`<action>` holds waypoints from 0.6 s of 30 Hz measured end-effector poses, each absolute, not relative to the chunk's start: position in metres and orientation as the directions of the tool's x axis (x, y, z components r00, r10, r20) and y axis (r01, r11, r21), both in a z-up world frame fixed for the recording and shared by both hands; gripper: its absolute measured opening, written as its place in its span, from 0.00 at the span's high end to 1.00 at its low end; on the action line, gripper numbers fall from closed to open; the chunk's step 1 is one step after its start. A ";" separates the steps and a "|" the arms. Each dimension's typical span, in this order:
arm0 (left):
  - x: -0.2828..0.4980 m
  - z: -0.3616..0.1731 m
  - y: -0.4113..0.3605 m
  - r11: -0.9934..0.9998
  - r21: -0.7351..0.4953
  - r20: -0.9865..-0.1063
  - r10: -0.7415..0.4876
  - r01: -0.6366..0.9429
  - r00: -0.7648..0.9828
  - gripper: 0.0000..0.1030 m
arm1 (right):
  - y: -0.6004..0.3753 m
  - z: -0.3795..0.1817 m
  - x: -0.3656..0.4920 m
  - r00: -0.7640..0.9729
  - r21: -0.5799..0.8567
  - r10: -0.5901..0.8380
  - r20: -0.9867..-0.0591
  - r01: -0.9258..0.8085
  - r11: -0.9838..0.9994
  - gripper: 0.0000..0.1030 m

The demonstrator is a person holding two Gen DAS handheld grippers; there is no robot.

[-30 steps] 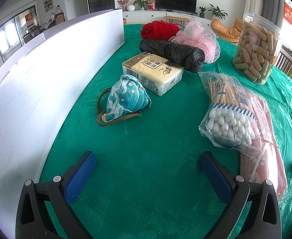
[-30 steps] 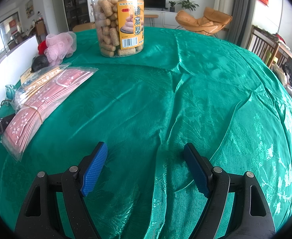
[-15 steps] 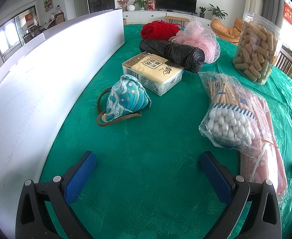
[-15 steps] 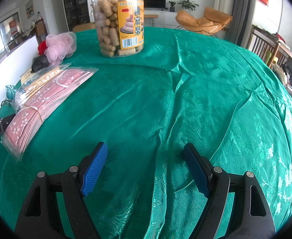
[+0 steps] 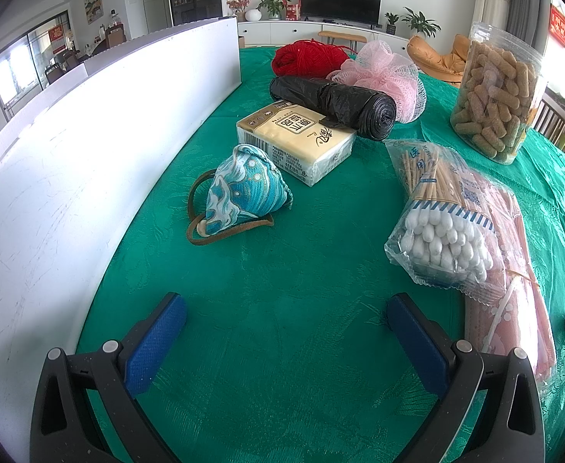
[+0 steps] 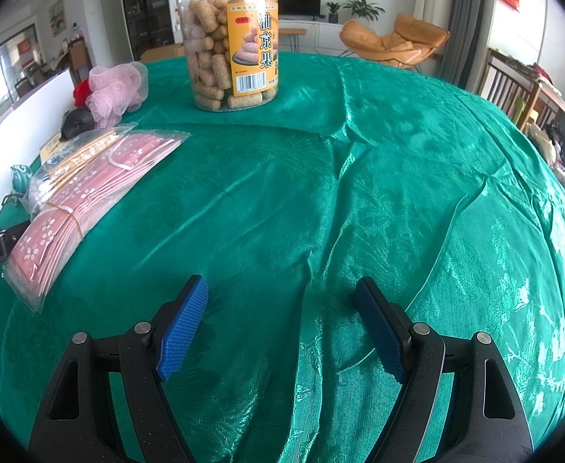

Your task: Organize soft objects

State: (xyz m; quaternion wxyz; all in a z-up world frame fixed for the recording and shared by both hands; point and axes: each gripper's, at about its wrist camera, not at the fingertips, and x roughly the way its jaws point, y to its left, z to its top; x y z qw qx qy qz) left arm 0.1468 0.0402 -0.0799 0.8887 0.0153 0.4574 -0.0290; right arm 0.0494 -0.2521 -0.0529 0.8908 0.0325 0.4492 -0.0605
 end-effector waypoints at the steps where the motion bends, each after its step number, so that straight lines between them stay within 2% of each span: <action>1: 0.147 -0.080 0.040 0.998 0.000 -0.814 -0.038 0.066 0.580 0.00 | -0.252 -0.053 0.049 0.589 0.003 -0.079 -0.804 0.137 0.991 0.21; 18: 0.118 -0.078 0.037 0.997 0.002 -0.843 -0.040 0.079 0.537 0.00 | -0.252 -0.053 0.049 0.589 0.004 -0.078 -0.804 0.137 0.991 0.21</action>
